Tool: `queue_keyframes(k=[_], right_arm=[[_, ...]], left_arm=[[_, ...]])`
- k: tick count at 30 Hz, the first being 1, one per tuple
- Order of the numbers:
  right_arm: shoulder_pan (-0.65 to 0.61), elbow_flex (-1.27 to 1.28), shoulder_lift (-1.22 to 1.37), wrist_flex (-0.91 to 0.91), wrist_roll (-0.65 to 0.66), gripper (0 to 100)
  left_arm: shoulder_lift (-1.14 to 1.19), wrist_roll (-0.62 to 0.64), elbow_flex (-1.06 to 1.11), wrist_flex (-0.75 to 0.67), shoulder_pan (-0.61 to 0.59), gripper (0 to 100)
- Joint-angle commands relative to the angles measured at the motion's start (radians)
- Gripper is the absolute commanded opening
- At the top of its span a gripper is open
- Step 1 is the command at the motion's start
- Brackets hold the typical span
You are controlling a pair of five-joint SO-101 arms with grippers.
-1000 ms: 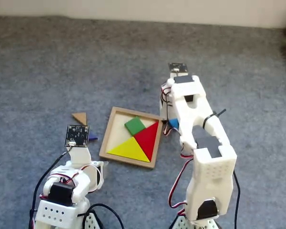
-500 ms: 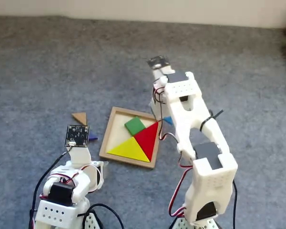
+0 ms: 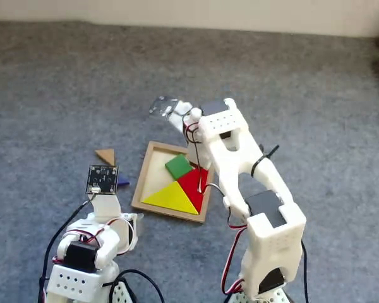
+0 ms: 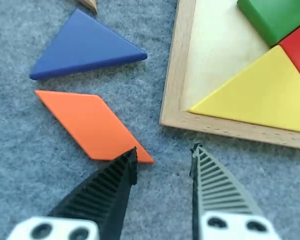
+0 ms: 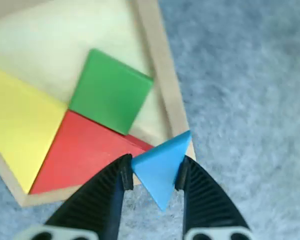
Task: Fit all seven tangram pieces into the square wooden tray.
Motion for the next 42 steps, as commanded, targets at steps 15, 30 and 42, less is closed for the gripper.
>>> queue_keyframes(k=[15,30,42], right_arm=[[-0.067,-0.047,-0.068,-0.001,0.157,13.8],[-0.071,-0.045,-0.074,0.008,0.147,17.2],[-0.067,-0.056,-0.077,0.120,-0.034,0.5]], left_arm=[[-0.019,0.006,0.022,0.006,0.007,18],[-0.019,0.006,0.022,0.006,0.008,18],[-0.019,0.006,0.022,0.006,0.007,18]])
